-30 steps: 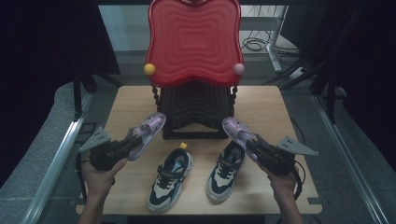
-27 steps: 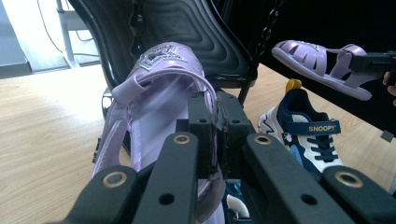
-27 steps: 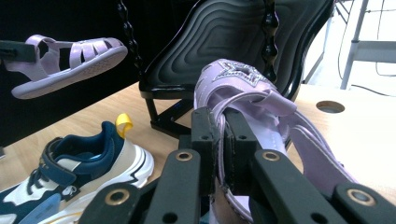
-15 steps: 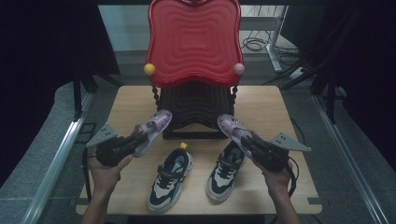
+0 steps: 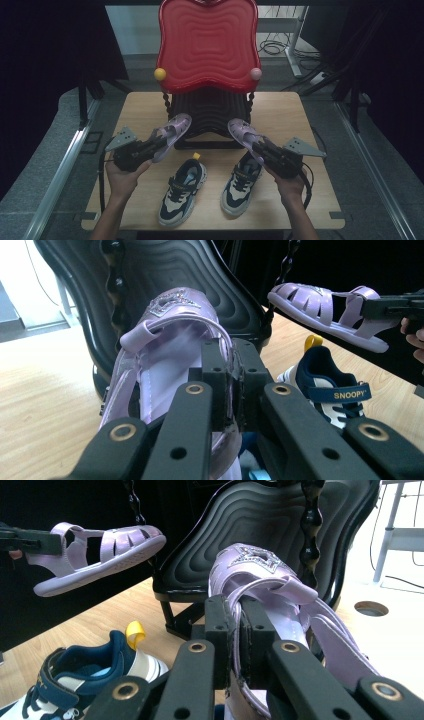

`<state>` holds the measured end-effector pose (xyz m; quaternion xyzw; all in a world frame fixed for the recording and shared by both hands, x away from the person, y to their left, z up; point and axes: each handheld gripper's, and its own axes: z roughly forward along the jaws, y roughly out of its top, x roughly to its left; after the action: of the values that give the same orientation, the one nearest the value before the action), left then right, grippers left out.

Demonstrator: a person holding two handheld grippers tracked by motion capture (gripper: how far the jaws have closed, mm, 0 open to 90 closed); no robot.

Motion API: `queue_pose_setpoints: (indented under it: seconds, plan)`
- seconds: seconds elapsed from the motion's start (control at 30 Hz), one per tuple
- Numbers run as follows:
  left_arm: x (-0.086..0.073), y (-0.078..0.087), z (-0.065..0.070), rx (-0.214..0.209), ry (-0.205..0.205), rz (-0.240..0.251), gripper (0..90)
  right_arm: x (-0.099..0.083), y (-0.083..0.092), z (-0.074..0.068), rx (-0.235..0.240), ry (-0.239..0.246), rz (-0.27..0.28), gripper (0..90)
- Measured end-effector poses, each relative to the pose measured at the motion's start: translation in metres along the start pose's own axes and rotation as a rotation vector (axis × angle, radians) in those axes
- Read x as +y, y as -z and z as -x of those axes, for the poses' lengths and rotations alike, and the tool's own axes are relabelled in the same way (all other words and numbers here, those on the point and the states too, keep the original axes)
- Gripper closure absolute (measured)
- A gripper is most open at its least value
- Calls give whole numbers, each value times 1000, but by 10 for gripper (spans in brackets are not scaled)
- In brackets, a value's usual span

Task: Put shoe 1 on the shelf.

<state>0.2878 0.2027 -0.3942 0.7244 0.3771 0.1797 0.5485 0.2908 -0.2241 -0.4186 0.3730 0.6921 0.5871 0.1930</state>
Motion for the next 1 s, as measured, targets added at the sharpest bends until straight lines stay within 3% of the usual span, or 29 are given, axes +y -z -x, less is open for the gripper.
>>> queue_pose_setpoints:
  seconds: [0.27,0.8,1.0]
  plan:
    - [1,-13,-1,8,-20,9,856,3,-15,-2,1,-12,-4,841]
    - [-2,-37,-9,-10,6,-19,855,8,-40,-6,-14,-18,10,841]
    - [-2,-43,-12,-11,32,-5,855,8,-48,-6,-37,-26,20,841]
